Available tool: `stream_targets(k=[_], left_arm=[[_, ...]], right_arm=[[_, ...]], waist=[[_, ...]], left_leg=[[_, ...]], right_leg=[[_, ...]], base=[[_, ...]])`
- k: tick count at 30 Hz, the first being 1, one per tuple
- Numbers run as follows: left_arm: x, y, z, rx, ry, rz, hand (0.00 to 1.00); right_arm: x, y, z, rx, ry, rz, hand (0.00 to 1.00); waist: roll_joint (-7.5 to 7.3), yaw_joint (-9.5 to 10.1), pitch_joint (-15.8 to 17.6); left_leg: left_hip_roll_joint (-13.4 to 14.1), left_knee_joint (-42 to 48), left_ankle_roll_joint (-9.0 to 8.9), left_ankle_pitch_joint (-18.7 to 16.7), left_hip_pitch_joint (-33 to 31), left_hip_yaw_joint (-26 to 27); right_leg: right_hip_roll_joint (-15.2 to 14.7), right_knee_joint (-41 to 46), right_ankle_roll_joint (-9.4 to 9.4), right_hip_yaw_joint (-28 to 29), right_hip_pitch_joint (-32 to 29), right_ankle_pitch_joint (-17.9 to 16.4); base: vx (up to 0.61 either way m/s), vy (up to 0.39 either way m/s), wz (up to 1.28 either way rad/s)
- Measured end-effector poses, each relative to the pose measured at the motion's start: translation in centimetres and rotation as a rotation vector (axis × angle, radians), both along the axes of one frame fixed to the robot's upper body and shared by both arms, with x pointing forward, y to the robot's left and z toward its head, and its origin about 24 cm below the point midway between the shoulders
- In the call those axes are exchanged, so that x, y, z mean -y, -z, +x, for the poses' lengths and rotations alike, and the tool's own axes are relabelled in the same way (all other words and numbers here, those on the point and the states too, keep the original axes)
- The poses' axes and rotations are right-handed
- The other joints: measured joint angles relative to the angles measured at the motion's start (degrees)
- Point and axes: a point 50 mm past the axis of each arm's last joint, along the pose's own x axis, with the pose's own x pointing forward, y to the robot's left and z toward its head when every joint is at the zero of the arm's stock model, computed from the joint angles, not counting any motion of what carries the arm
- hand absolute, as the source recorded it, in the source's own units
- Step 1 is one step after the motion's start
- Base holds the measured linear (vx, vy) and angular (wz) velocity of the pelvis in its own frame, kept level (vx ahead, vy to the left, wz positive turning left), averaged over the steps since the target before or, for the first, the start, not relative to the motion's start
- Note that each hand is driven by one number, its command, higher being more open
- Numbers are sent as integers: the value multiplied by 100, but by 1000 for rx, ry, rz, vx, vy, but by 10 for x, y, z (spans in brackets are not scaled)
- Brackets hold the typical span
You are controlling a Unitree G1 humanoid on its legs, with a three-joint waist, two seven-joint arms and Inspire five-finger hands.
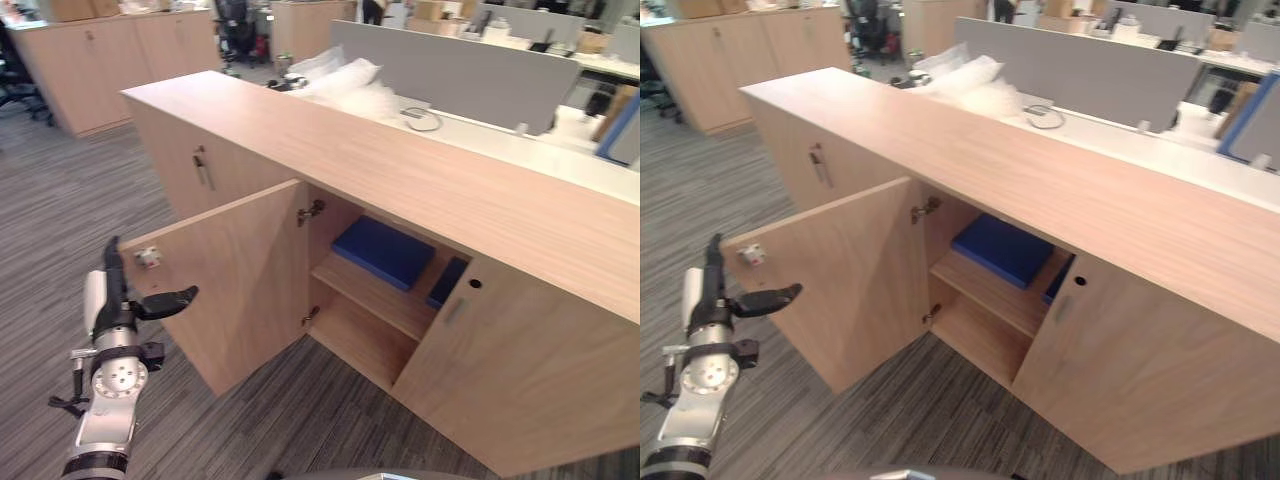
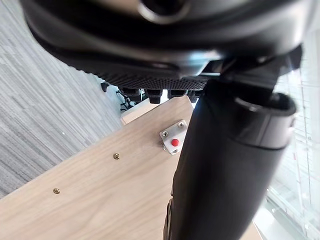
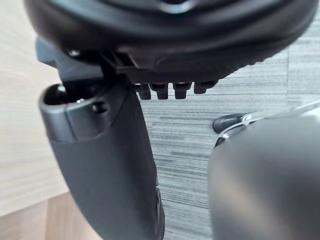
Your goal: Walk over to the cabinet, pick up the folder, carry it to the office cabinet, place the folder inside the office cabinet, then close the office cabinet door
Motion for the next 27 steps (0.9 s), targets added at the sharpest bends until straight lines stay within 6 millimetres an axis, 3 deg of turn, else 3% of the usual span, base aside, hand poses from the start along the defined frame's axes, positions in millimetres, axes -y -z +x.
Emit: stream_targets(k=[7, 13, 19, 27], left_arm=[[24, 3, -14, -40, 171, 26, 100], [40, 7, -25, -47, 264, -35, 100], [61, 6, -39, -18, 355, -246, 100], [103, 11, -54, 26, 484, -697, 100]], right_arm=[[1, 0, 8, 8, -68, 1, 100], [7, -2, 11, 8, -128, -15, 100], [10, -2, 10, 8, -132, -15, 100], [12, -2, 9, -7, -181, -19, 100]], waist=[[59, 3, -12], [140, 7, -23], [230, 18, -42], [280, 49, -39]], left_leg=[[-157, -3, 130, 113, -173, -105], [-209, -4, 190, 186, -230, -121], [-227, -3, 201, 241, -361, -151], [-253, -5, 231, 335, -402, -264]], right_leg=[[-181, 154, 170, -89, -155, 14], [-231, 240, 168, -92, -215, 10], [-237, 282, 108, -122, -306, 28], [-211, 310, 41, -126, -304, 1]], base=[[-75, 73, 14], [-63, 42, 8], [-34, 22, 10], [-39, 22, 8]])
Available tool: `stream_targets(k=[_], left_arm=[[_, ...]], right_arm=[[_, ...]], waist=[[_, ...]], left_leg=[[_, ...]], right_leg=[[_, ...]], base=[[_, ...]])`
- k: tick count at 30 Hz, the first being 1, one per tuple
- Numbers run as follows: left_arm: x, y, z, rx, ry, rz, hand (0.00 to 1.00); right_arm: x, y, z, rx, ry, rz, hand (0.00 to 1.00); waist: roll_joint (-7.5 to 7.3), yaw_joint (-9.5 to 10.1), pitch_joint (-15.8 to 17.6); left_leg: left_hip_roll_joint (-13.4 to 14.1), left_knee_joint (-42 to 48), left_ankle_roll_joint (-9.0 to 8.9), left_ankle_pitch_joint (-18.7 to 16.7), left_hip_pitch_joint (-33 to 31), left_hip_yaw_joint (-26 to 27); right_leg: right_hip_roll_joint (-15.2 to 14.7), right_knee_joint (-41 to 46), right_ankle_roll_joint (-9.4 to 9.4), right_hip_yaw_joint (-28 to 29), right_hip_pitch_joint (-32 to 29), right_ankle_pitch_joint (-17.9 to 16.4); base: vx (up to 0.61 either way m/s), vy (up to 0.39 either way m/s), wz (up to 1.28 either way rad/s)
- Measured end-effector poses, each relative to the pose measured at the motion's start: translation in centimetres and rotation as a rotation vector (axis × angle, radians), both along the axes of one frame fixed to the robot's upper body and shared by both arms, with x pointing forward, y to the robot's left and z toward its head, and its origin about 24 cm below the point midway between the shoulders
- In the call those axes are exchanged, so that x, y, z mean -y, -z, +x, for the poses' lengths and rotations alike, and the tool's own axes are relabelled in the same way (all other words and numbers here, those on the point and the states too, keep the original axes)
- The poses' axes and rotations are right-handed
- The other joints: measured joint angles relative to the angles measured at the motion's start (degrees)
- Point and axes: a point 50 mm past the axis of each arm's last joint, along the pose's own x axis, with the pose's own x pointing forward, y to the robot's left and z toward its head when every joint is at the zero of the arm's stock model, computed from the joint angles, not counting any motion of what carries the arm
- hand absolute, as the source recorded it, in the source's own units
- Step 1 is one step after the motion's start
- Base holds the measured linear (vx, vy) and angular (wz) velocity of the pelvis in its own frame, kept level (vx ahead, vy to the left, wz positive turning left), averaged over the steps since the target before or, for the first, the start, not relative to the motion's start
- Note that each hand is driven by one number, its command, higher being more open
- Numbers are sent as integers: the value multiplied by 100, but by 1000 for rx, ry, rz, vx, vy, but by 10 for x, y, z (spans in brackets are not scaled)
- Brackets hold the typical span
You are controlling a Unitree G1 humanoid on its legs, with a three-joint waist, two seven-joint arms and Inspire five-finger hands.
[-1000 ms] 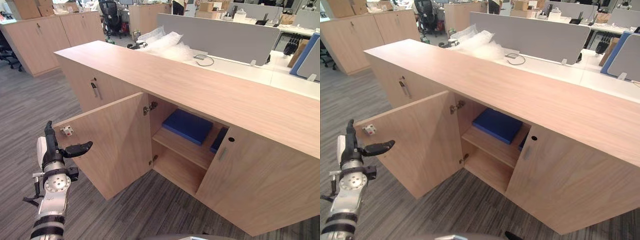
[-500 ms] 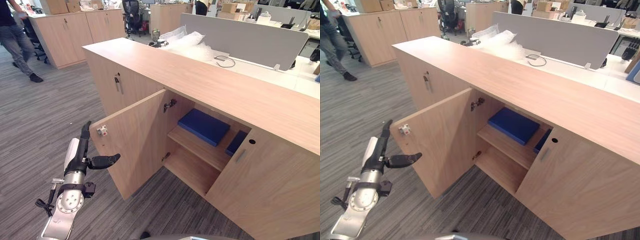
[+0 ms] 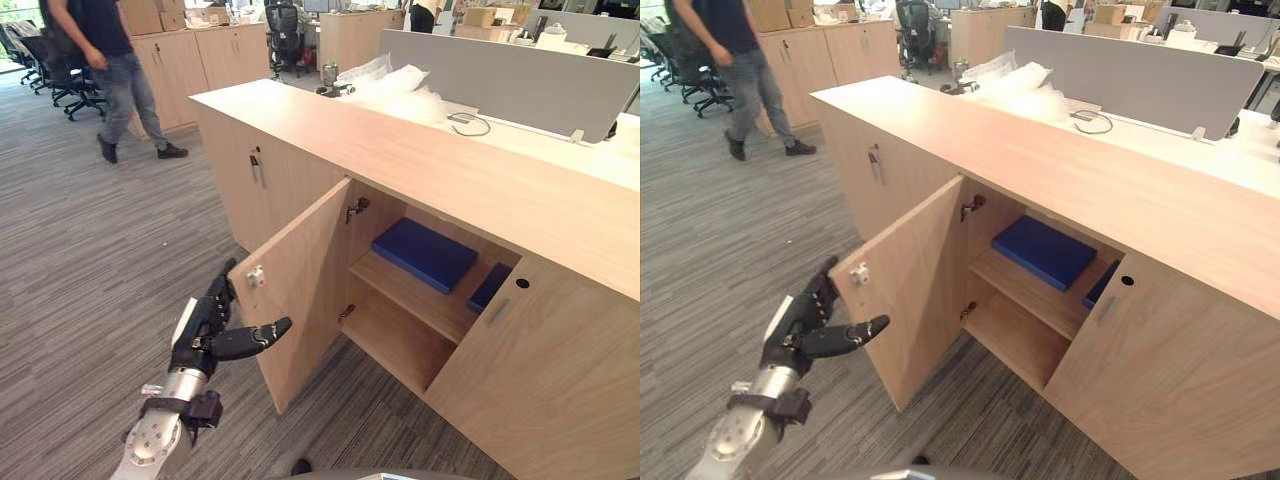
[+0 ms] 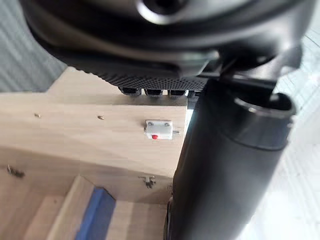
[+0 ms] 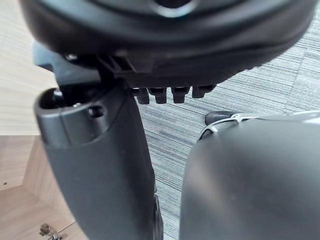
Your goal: Walk over to the cabinet, pick up the folder, carry it to the office cabinet, place the folder inside the office cabinet, then close the office cabinet door
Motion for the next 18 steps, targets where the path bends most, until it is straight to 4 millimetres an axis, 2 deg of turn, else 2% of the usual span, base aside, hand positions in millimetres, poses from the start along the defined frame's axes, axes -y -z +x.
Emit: stream_targets(k=[4, 6, 8, 12, 13, 14, 18], left_arm=[[47, 13, -9, -76, 192, -213, 100], [85, 13, -6, -100, 345, -313, 100], [124, 6, -1, -89, 534, -367, 100], [174, -18, 0, 4, 843, -418, 100], [179, -22, 1, 19, 869, -421, 100], [191, -29, 8, 58, 930, -410, 100], [196, -20, 17, 30, 935, -368, 100]], right_arm=[[2, -1, 3, 4, -42, -10, 100], [4, -1, 5, 9, -47, -18, 100], [3, -1, 11, 16, -86, -23, 100], [-2, -1, 11, 11, -107, -21, 100], [-3, 0, 12, 14, -105, -19, 100], [-7, 0, 12, 19, -102, -15, 100], [-6, 0, 10, 11, -100, -20, 100]], waist=[[60, -80, -28], [91, -171, -36], [93, -396, -23], [28, -683, -72], [13, -737, -70], [-52, -845, -72], [-31, -942, -75]], left_leg=[[-5, -1, -1, 4, -59, -1], [-3, -2, -2, 8, -156, 0], [32, -2, -2, 9, -137, 25], [135, -3, -11, -3, -40, 262], [148, -2, -18, -11, -26, 308], [175, -1, -67, -70, 60, 436], [326, -1, -142, -149, 213, 477]], right_leg=[[3, 30, -68, 32, -77, -37], [3, 44, -84, 54, -188, -33], [39, -24, -186, 116, -198, -28], [127, -254, -330, 314, -181, 71], [131, -281, -335, 331, -181, 134], [143, -447, -148, 354, -99, 384], [310, -650, -125, 355, 118, 398]], base=[[-50, 33, 1], [-48, 35, -6], [-23, 21, -27], [54, -4, -45], [115, -33, -54], [123, -58, -40], [144, -110, -14]])
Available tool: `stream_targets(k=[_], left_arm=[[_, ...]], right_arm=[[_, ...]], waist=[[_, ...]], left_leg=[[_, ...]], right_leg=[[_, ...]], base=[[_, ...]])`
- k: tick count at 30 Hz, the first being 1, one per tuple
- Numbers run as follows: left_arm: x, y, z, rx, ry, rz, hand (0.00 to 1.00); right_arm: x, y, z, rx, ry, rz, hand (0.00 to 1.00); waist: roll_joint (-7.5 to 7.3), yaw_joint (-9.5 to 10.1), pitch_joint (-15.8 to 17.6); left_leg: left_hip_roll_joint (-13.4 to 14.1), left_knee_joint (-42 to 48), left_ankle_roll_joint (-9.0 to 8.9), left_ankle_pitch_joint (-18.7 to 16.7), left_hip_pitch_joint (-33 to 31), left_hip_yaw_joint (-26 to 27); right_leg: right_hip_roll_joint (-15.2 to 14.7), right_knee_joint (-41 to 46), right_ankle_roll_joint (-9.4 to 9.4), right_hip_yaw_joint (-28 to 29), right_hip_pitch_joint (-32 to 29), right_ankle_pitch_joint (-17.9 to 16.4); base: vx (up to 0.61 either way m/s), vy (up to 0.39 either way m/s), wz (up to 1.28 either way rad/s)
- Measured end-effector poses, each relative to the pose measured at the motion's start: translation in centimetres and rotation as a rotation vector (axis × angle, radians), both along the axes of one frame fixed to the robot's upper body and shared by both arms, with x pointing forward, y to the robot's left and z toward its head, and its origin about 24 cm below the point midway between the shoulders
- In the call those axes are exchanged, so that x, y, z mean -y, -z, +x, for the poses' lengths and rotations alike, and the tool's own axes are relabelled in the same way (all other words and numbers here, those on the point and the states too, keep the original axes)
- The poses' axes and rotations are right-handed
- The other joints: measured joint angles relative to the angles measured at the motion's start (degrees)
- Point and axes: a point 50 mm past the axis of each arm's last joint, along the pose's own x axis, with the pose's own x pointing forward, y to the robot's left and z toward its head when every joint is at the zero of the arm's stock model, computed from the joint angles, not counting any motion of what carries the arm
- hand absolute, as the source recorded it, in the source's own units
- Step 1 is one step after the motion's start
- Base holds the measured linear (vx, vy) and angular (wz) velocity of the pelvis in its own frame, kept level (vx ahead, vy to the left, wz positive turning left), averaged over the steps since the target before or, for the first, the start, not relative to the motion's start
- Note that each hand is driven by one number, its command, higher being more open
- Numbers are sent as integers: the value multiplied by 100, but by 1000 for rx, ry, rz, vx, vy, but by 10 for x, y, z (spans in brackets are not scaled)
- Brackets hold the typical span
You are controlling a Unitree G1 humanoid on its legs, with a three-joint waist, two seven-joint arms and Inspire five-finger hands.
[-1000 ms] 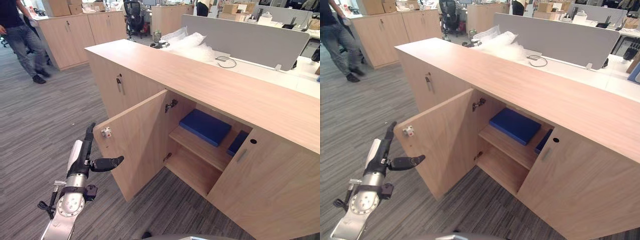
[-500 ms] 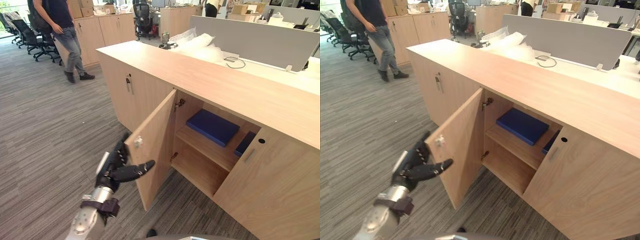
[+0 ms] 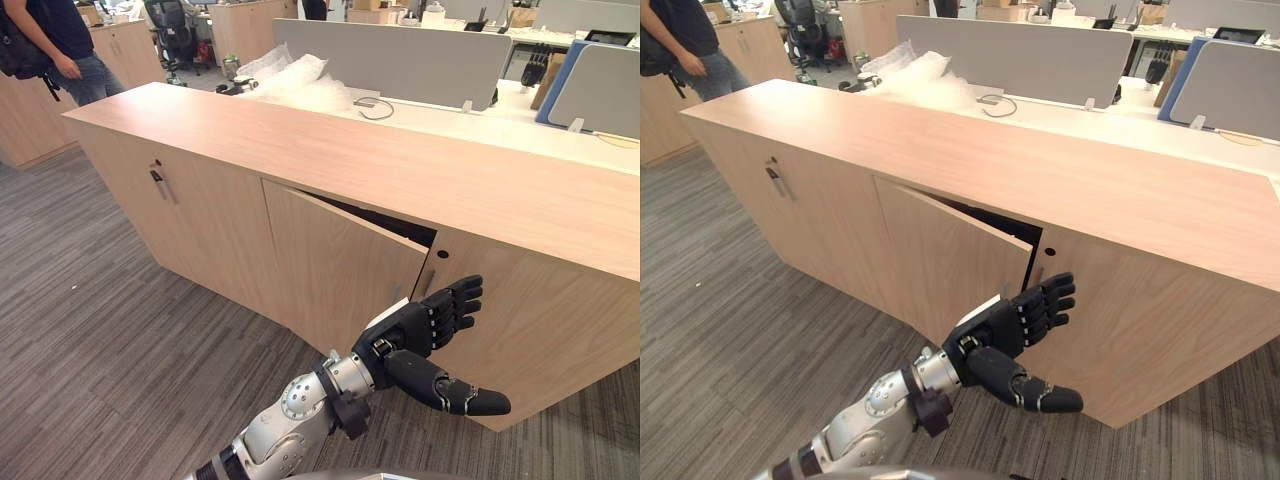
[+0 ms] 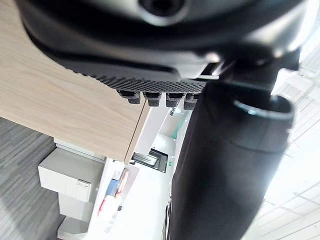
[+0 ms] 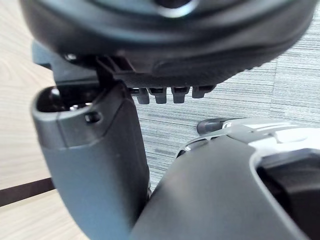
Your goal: Walk over to the cabinet, pick up the folder, carry it to the office cabinet, place the folder inside the office cabinet, then close the office cabinet door
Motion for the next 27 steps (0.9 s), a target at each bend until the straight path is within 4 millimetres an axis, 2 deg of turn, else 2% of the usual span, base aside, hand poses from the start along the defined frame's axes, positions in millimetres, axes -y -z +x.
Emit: stream_targets(k=[2, 5, 8, 11, 13, 15, 17, 18, 20, 21, 22, 23, 24, 25, 26, 27], left_arm=[[-2, 11, 1, -33, -14, 39, 100], [-3, 22, 3, -56, -24, 81, 100], [-16, 49, 11, -122, -79, 184, 100], [-48, 81, 21, -206, -209, 310, 100], [-86, 111, 19, -313, -350, 420, 100], [-114, 130, 10, -399, -441, 484, 100], [-149, 150, -6, -517, -556, 553, 100], [-165, 159, -19, -570, -602, 598, 100], [-181, 170, -38, -648, -651, 648, 100], [-189, 174, -46, -671, -670, 679, 100], [-193, 178, -51, -694, -693, 697, 100], [-194, 180, -53, -706, -707, 709, 100], [-193, 182, -55, -714, -708, 719, 100], [-191, 188, -60, -733, -703, 751, 100], [-190, 193, -63, -756, -689, 788, 100], [-194, 199, -68, -776, -683, 865, 100]], right_arm=[[0, 0, 2, 4, 1, -4, 100], [-1, 0, 2, 5, 12, -4, 100], [-3, 0, 4, 14, 43, 1, 100], [-6, 0, 11, 32, 45, 8, 100], [-8, 0, 12, 35, 44, 16, 100], [-10, 1, 13, 37, 43, 23, 100], [-12, 1, 15, 42, 41, 31, 100], [-11, 0, 16, 47, 38, 35, 100], [-7, 0, 16, 50, 35, 29, 100], [-5, -1, 16, 51, 33, 26, 100], [-3, -1, 19, 58, 29, 25, 100], [0, -2, 21, 68, 25, 19, 100], [2, -3, 22, 73, 22, 17, 100], [7, -4, 24, 80, 19, 7, 100], [10, -5, 24, 83, 18, 0, 100], [7, -5, 26, 88, 23, 11, 100]], waist=[[-1, -98, 5], [-35, -137, 45], [-86, -156, 156], [-119, -240, 250], [-174, -250, 293], [-214, -240, 308], [-275, -231, 387], [-254, -180, 430], [-144, -102, 504], [-104, -78, 532], [-41, -69, 569], [31, -52, 613], [71, -40, 614], [220, -16, 589], [302, -16, 577], [233, -17, 645]], left_leg=[[111, 0, -88, -68, 67, 40], [140, 0, -122, -107, 99, 101], [157, -1, -131, -171, 239, 236], [187, -1, -142, -195, 286, 344], [240, 2, -183, -250, 385, 505], [292, 39, -208, -296, 438, 631], [396, 404, -236, -527, 348, 772], [522, 887, -254, -800, 195, 860], [764, 1678, -222, -1206, 18, 917], [818, 2003, -147, -1323, -88, 767], [826, 2375, -111, -1411, -292, 314], [774, 2625, -129, -1506, -482, -239], [733, 2684, -149, -1618, -552, -567], [723, 2585, -246, -1849, -540, -1057], [738, 2419, -367, -1949, -473, -1102], [677, 2297, -345, -1904, -363, -981]], right_leg=[[111, -75, -32, -10, 86, -20], [140, -142, -33, 14, 120, -21], [134, -163, -34, 141, 193, -22], [143, -165, -33, 255, 174, -22], [175, -166, -32, 418, 172, -21], [210, -164, -33, 532, 162, -21], [254, -131, -35, 676, 123, -18], [309, -70, -46, 808, 76, -8], [436, 84, -52, 1011, 46, -1], [473, 141, -53, 1119, 29, 0], [507, 233, -66, 1219, -70, 9], [537, 282, -91, 1291, -180, 28], [556, 291, -98, 1348, -237, 37], [619, 290, -93, 1449, -360, 51], [639, 276, -72, 1535, -422, 63], [558, 272, -18, 1628, -429, 147]], base=[[127, -95, -9], [37, -15, -9], [-9, 29, -23], [-27, 29, -21], [9, 24, -38], [34, 9, -35], [50, -4, -44], [43, -11, -52], [35, -14, -60], [-3, -26, -57], [-46, -19, -43], [-66, -9, -37], [-66, 50, -46], [-51, 77, -47], [-66, 135, -54], [-105, 152, -41]])
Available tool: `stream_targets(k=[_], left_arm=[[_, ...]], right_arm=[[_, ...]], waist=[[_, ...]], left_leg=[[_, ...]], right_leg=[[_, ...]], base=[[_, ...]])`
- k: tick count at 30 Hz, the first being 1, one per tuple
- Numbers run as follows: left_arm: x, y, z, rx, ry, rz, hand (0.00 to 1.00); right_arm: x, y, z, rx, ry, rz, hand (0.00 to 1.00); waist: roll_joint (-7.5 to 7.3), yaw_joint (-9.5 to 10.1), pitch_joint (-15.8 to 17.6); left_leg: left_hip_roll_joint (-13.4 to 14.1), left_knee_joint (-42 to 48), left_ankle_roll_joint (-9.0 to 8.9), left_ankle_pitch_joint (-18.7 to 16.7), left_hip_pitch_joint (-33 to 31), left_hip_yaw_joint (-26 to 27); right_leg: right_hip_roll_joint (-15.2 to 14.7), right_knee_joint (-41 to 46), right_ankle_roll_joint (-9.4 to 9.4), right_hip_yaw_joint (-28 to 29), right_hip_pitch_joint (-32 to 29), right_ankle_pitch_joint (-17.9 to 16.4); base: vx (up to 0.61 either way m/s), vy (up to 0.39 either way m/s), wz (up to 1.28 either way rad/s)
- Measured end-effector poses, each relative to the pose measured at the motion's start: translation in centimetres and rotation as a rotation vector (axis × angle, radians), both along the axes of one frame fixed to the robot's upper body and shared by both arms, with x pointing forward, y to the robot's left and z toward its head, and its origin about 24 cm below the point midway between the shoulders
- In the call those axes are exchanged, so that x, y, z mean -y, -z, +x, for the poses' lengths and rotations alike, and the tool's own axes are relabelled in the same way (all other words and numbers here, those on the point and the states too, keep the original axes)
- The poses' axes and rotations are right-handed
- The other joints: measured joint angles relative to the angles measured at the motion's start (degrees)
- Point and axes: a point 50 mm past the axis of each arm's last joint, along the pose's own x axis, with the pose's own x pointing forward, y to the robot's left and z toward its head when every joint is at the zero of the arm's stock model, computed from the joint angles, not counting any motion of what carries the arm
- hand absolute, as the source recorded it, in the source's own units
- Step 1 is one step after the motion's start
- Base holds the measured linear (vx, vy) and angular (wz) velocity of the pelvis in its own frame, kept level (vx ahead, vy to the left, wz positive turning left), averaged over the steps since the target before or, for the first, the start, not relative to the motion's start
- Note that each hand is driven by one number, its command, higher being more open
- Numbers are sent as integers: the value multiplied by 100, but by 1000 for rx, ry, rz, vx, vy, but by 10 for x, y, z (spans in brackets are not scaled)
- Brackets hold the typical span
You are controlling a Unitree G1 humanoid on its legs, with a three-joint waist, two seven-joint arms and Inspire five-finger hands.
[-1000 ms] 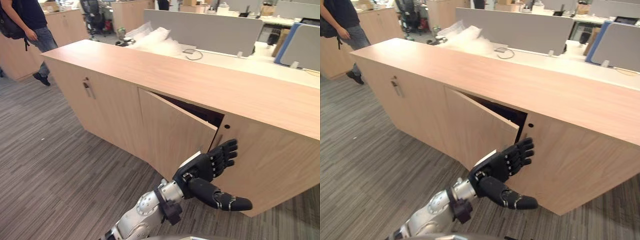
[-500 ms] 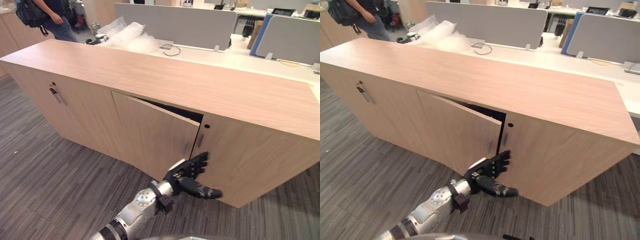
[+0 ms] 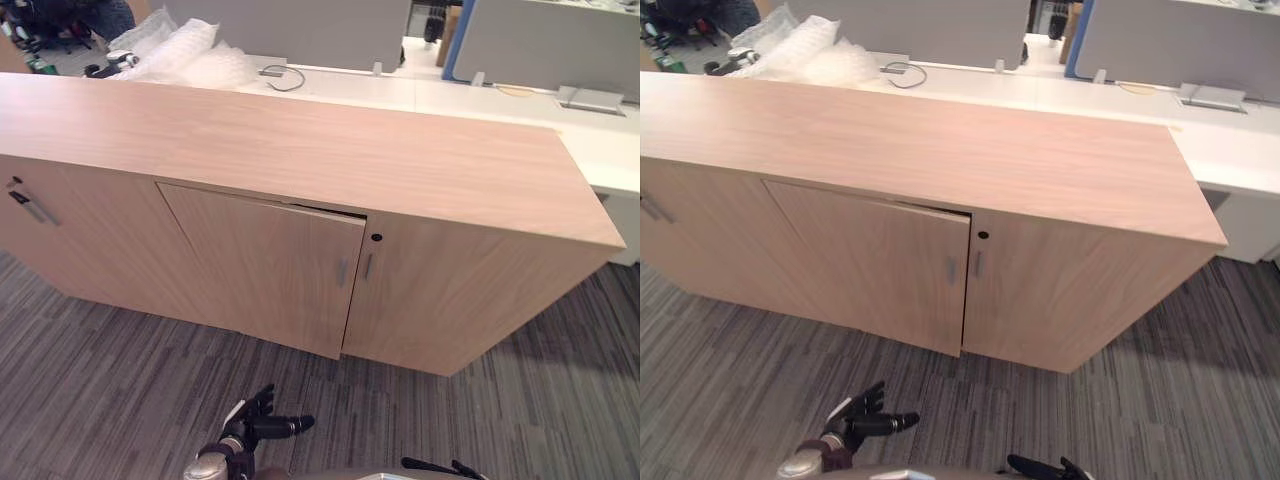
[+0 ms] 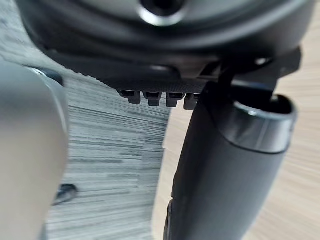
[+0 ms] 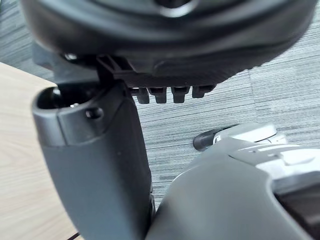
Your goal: Walk over to the cabinet, pick up the folder, carry it to the office cabinet, place the folder inside the office cabinet, then close the office cabinet door
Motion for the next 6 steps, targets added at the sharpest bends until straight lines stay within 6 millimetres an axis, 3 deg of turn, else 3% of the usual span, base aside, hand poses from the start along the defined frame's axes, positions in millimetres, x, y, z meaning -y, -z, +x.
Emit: stream_targets(k=[3, 6], left_arm=[[-22, 7, -22, -87, -90, 111, 100], [-34, 7, -30, -106, -185, 171, 100]], right_arm=[[-10, 2, -6, -2, 28, 32, 100], [-15, 4, -10, -8, 46, 43, 100]], waist=[[-220, 2, -111], [-331, -2, -183]], left_leg=[[-122, -247, 27, 79, 221, 351], [-253, -760, 6, 311, 486, 417]], right_leg=[[-181, -74, 53, 250, -16, 66], [-314, -89, 69, 281, -29, 82]], base=[[-131, 130, -51], [-68, 29, -11]])
